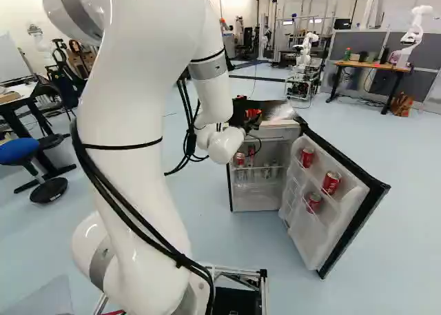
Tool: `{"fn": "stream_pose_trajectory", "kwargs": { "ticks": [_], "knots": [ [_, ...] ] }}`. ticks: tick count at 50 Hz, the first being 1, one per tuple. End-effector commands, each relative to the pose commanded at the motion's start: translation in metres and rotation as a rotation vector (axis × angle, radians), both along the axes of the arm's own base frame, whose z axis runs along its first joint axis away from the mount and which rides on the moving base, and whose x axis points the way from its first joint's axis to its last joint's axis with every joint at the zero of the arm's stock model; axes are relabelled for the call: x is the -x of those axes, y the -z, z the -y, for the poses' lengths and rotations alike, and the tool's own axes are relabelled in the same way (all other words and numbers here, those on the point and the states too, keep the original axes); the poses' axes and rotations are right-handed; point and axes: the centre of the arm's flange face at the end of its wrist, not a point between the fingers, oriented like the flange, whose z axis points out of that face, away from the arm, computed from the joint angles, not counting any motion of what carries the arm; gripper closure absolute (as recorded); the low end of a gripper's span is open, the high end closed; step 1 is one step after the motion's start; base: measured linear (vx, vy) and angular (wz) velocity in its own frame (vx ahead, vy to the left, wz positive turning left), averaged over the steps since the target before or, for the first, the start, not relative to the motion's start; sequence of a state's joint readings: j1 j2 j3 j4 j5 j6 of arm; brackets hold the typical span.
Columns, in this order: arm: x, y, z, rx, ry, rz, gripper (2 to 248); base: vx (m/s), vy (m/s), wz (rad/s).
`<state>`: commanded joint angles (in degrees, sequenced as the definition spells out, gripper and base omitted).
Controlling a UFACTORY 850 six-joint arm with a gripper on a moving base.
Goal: Grab a drink from the fridge
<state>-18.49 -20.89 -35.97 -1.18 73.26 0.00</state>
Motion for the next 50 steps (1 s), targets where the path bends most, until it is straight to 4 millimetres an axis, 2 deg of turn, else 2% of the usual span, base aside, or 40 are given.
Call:
{"fn": "stream_pose_trajectory", "kwargs": {
  "ticks": [50],
  "knots": [
    [-0.089,0.012,-0.01,0.011,-0.066,0.036,162,0.0,0.0,0.0]
  ]
}}
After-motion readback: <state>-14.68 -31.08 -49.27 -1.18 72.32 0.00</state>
